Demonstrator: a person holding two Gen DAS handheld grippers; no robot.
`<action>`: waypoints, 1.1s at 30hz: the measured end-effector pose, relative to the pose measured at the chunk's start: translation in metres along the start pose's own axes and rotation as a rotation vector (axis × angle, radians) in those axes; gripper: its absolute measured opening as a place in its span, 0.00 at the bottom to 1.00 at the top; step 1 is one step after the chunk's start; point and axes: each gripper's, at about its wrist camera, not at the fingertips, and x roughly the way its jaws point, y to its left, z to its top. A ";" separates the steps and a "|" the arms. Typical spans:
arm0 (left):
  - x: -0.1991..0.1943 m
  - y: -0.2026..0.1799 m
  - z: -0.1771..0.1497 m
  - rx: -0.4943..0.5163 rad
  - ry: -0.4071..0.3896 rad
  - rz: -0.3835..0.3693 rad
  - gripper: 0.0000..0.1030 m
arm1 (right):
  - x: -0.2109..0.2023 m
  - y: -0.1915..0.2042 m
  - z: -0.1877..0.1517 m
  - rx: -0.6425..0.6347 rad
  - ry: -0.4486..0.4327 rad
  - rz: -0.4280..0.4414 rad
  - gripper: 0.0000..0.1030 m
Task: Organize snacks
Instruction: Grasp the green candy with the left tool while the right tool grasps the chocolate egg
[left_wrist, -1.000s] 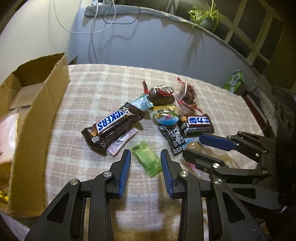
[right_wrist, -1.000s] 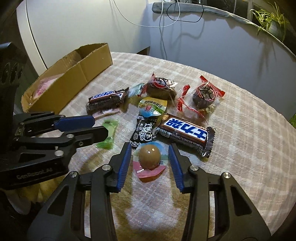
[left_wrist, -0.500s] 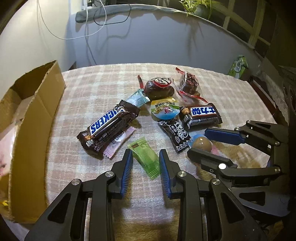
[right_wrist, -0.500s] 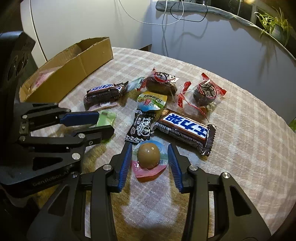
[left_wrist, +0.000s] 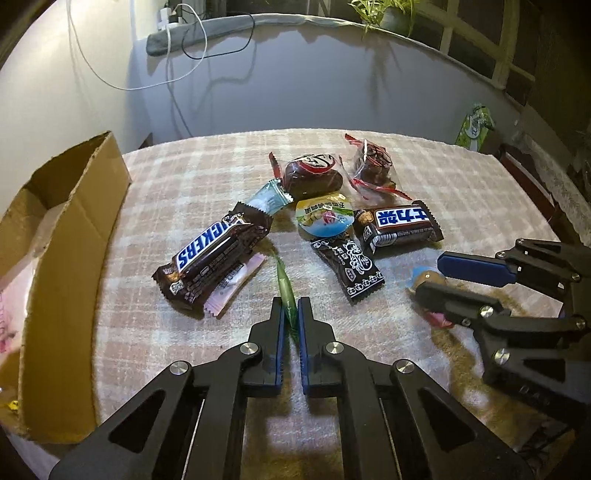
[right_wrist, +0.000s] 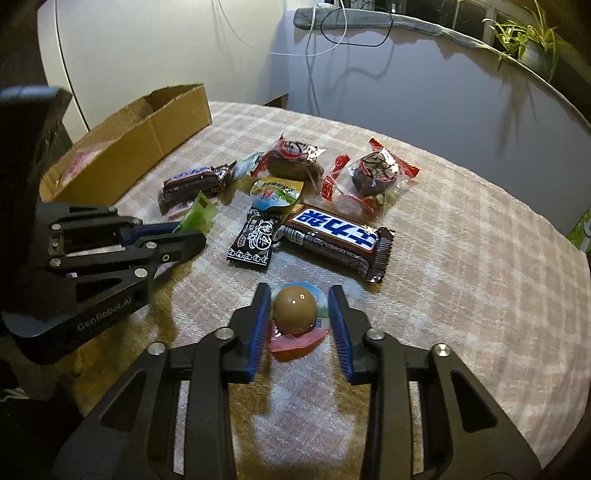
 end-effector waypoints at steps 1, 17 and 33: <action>0.000 0.001 0.000 -0.003 0.002 -0.004 0.05 | -0.001 0.000 -0.001 0.002 -0.002 0.000 0.28; -0.029 0.005 -0.002 -0.058 -0.057 -0.051 0.04 | -0.016 -0.005 -0.010 0.045 -0.038 0.014 0.25; -0.004 0.006 0.000 -0.027 0.003 -0.004 0.24 | -0.018 -0.006 -0.011 0.047 -0.030 0.009 0.23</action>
